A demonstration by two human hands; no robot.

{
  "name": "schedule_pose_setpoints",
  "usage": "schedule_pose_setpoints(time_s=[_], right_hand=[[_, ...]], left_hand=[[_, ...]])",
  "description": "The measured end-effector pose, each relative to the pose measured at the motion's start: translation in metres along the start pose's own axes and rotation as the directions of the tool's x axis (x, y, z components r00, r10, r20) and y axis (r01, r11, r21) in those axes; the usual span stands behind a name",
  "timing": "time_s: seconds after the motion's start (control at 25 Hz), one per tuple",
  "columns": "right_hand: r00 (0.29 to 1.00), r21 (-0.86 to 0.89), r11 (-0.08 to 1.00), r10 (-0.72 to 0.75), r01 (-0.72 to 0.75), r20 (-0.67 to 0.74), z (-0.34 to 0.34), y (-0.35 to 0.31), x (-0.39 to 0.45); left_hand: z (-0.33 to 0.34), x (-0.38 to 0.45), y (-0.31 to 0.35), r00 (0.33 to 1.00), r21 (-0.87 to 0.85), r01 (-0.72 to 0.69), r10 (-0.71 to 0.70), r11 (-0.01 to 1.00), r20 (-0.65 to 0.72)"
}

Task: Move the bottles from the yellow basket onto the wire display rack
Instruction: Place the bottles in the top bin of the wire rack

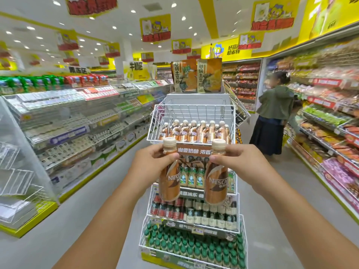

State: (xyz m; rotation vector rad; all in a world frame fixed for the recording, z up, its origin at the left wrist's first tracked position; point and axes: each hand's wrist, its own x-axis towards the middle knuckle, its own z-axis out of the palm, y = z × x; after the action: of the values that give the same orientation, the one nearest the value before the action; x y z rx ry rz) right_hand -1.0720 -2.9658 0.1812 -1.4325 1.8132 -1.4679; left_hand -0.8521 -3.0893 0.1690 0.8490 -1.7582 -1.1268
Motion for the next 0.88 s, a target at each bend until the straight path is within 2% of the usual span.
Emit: schedule_pose_setpoints(time_s=[0.24, 0.52, 0.88], right_hand=[[1.000, -0.009, 1.000, -0.008, 0.009, 0.023, -0.001, 0.034, 0.138], [1.000, 0.008, 1.000, -0.013, 0.013, -0.019, 0.014, 0.056, 0.254], [0.989, -0.014, 0.997, 0.072, -0.074, -0.131, 0.076, 0.094, 0.364]], left_hand=[[0.004, 0.140, -0.027, 0.994, -0.005, -0.010, 0.010, 1.000, -0.113], [-0.009, 0.283, -0.066, 0.993, 0.030, -0.011, 0.015, 0.999, -0.120], [-0.027, 0.443, -0.154, 1.000, -0.003, 0.027, -0.027, 1.000, 0.012]])
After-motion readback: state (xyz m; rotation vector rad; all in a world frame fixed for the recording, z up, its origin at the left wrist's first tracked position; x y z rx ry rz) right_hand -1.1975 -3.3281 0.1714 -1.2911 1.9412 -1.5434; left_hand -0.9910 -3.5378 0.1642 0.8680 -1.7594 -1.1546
